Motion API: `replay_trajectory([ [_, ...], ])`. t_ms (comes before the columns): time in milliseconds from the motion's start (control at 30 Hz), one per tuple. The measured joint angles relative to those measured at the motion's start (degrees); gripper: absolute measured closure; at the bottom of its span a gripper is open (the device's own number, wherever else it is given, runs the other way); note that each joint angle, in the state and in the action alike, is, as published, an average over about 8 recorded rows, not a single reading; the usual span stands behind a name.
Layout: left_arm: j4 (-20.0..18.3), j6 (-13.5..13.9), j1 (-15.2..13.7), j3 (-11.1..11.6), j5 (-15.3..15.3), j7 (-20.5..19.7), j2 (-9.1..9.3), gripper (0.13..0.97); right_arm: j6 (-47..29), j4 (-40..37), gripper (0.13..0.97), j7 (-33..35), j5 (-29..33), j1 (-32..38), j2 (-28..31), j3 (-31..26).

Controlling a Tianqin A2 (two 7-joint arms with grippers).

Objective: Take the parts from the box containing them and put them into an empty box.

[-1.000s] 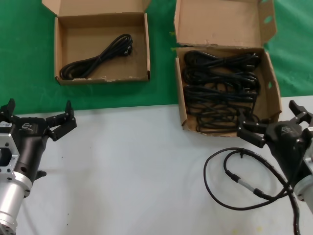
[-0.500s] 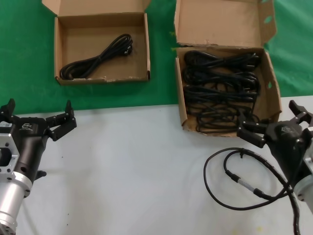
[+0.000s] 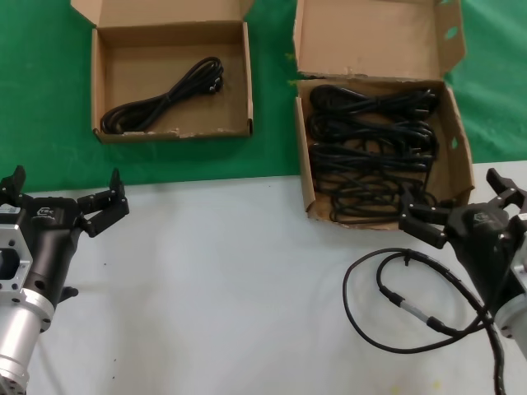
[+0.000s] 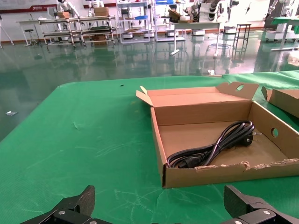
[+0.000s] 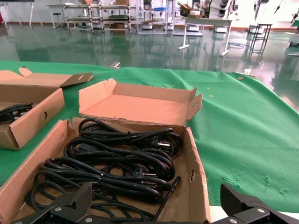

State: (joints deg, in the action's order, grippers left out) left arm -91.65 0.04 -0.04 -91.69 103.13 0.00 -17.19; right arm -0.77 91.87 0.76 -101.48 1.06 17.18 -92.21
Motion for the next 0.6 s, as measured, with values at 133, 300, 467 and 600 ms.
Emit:
replay_trajectory([
  [133,0.0,0.0,0.0,0.0,0.0,0.0,0.0,0.132,0.0,0.0,0.129,0.0,0.0,0.0,0.0,0.0],
  [300,0.0,0.0,0.0,0.0,0.0,0.0,0.0,0.132,0.0,0.0,0.129,0.0,0.0,0.0,0.0,0.0],
  [467,0.0,0.0,0.0,0.0,0.0,0.0,0.0,0.132,0.0,0.0,0.129,0.0,0.0,0.0,0.0,0.0],
  [600,0.0,0.0,0.0,0.0,0.0,0.0,0.0,0.132,0.0,0.0,0.129,0.0,0.0,0.0,0.0,0.0],
])
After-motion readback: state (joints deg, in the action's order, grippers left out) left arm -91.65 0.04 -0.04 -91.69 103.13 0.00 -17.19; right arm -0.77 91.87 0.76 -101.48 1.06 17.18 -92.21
